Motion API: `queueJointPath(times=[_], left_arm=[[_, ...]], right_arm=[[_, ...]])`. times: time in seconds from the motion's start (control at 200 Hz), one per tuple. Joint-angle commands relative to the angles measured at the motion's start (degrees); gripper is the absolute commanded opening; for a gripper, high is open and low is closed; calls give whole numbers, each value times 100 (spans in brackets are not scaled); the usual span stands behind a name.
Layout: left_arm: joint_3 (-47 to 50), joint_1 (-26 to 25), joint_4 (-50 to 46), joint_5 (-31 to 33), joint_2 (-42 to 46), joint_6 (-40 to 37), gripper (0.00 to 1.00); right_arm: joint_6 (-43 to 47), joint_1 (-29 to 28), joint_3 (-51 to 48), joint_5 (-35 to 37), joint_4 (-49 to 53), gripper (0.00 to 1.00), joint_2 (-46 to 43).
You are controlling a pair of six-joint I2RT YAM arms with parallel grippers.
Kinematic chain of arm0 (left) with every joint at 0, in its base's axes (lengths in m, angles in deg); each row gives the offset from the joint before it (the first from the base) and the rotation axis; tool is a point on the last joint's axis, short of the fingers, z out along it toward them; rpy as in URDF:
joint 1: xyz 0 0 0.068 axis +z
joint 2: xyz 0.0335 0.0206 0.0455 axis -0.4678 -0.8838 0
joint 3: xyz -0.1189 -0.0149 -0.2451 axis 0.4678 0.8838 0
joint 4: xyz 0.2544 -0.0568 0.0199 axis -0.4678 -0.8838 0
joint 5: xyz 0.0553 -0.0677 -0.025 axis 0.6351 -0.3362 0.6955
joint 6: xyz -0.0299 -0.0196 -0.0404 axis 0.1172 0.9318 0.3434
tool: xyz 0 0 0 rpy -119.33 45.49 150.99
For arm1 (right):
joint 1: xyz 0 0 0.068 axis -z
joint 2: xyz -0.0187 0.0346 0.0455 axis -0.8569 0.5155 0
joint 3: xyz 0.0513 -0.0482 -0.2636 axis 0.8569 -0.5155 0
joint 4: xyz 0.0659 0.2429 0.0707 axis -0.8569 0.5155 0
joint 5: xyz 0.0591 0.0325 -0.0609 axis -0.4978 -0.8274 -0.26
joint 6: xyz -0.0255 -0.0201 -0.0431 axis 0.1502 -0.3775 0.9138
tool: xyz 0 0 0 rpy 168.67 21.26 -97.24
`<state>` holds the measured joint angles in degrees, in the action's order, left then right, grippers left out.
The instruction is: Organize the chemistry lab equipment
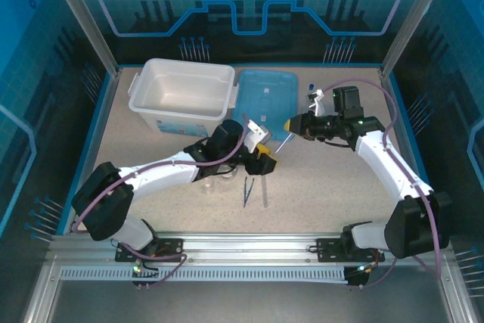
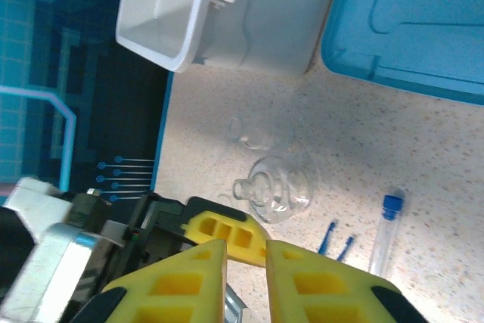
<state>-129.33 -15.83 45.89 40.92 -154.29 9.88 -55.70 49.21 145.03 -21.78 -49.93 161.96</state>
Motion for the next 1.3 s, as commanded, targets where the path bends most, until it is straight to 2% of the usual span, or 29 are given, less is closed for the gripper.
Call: queueJointPath(times=[0.0,0.29,0.57,0.686,0.831,1.296], left_arm=[[100,-23,-9,124,350,163,60],[187,-23,-220,949,547,371,65],[285,-58,-352,1322,498,555,65],[277,-114,-446,1398,490,567,65],[250,-256,-583,1525,506,537,65],[424,-479,-753,1752,704,504,65]], right_arm=[[245,136,248,461,403,10,-209],[414,118,560,2132,648,9,-546],[788,-342,640,4881,288,9,-555],[839,-391,529,5571,-199,9,-508],[936,-407,497,6153,-748,9,-228],[1224,-574,1305,6850,-1379,9,1360]])
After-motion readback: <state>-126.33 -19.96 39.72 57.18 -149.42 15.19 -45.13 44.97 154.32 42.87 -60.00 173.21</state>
